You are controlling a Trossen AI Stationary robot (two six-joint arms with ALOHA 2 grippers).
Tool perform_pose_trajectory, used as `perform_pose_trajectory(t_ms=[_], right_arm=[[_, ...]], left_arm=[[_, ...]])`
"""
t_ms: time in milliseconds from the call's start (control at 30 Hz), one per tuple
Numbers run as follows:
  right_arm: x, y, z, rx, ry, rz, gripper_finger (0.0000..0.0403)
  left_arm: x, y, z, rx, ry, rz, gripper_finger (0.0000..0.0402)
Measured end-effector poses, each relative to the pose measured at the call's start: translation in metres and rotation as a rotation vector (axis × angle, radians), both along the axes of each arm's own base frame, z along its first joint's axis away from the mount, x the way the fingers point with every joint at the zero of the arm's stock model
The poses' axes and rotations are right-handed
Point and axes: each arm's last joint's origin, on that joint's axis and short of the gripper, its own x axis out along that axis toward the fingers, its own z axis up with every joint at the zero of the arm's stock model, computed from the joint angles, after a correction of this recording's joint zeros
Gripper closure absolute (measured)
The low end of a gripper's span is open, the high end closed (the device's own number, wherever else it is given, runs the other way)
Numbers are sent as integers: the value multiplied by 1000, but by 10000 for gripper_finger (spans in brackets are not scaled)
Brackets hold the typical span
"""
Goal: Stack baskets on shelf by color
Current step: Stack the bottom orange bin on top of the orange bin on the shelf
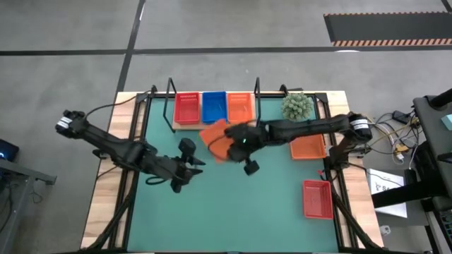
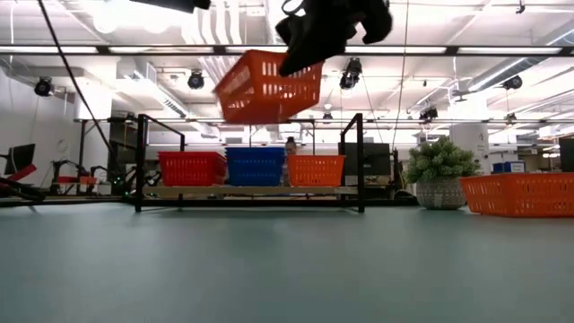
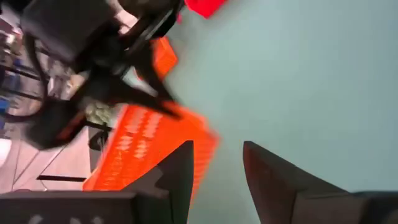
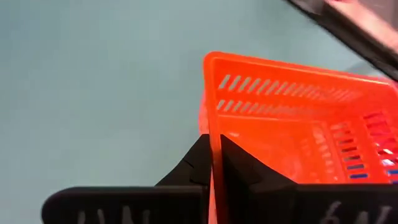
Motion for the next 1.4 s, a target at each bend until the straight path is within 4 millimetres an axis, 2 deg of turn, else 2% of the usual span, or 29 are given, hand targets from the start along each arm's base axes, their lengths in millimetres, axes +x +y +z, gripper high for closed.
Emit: perform_pose_trajectory(t_ms=[200, 400, 600, 933, 1067, 1400], right_arm=[[-12, -48, 18, -29, -49, -169, 394], [-21, -104, 13, -30, -29, -315, 394], [-33, -137, 9, 29, -27, -360, 394], [-42, -158, -19, 56, -61, -430, 394], [-45, -160, -30, 68, -36, -451, 394], [-47, -159, -38, 80, -23, -495, 394]], left_arm=[[-19, 9, -11, -44, -176, 2, 294], [-32, 15, -21, -37, -292, -23, 295], [-42, 19, -25, -50, -329, -22, 295], [-47, 22, -31, -60, -359, -20, 295], [-47, 22, -31, -60, -360, -19, 295], [-44, 21, -32, -60, -361, -14, 295]])
